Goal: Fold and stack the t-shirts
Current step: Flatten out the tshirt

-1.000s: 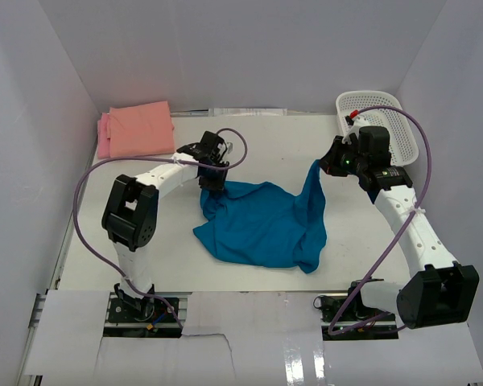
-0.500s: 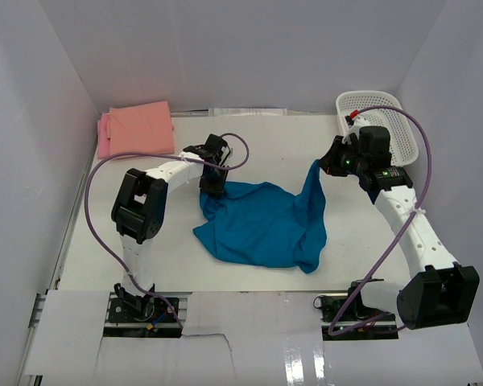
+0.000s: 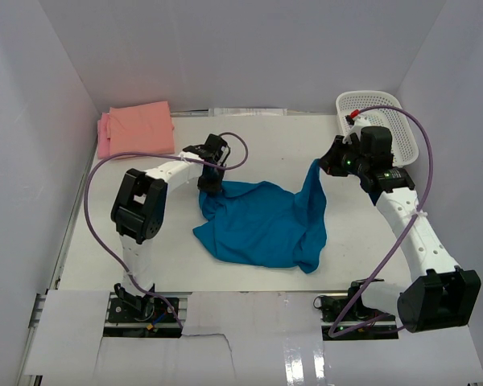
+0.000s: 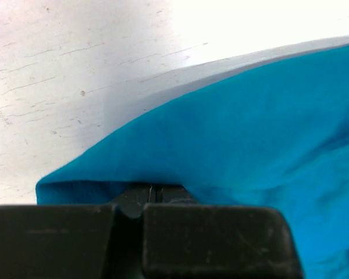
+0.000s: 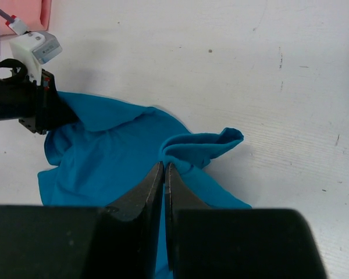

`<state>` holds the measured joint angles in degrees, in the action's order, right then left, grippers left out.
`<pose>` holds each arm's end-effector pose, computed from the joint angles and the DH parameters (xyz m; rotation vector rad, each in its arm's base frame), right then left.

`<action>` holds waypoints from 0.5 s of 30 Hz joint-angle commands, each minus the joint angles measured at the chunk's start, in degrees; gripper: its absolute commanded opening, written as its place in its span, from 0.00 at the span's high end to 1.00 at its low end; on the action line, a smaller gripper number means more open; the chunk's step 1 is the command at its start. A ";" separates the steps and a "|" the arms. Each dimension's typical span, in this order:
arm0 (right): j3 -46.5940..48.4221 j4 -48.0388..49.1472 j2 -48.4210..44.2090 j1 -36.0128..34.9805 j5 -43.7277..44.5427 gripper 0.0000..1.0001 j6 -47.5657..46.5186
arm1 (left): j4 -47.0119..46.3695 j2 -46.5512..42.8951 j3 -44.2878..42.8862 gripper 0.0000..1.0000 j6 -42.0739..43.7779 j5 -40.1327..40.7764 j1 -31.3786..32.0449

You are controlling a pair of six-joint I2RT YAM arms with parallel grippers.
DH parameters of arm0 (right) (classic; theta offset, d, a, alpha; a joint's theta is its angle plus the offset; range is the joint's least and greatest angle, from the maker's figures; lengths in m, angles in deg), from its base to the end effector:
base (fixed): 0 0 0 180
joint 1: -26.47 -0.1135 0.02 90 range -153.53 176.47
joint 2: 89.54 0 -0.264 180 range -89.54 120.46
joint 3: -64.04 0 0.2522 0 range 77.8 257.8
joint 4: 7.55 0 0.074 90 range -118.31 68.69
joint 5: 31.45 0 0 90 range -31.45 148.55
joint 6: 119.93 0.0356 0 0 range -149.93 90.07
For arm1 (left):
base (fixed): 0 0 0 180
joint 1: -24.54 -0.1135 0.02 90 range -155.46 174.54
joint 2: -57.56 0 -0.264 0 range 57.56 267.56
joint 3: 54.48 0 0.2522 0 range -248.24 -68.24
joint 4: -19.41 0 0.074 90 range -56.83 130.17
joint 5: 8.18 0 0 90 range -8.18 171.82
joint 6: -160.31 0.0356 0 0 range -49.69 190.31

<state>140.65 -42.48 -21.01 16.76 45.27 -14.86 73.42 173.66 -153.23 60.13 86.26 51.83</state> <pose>0.2648 0.0536 0.3456 -0.0509 2.0630 0.5055 0.3673 -0.1864 0.1716 0.4001 2.7800 -0.0449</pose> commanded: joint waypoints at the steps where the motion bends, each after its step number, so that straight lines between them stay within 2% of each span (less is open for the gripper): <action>1: 0.43 2.80 1.94 0.14 -2.10 0.92 -1.27 | -4.02 -10.16 -0.18 1.00 -1.42 -3.56 -0.04; 3: 3.22 2.45 4.32 0.14 -2.19 0.92 -1.45 | -5.70 -16.30 0.79 1.00 -2.83 -3.48 -0.22; 8: 13.51 -0.09 14.42 0.22 -1.22 0.92 -1.27 | -1.32 -20.64 -4.65 1.00 -8.71 -4.36 -5.03; 10: 19.64 -2.29 17.23 0.40 -0.96 0.92 -1.18 | -0.44 -21.43 -6.32 1.00 -9.95 -7.95 -7.94; 15: 28.63 -4.93 22.34 0.93 0.61 0.92 -0.75 | -1.31 -21.96 -7.21 1.00 -13.55 -23.59 -18.57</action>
<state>163.52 -46.70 1.94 17.20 44.95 -15.36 70.68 151.95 -160.29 50.27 72.78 37.95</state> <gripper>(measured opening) 0.081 0.008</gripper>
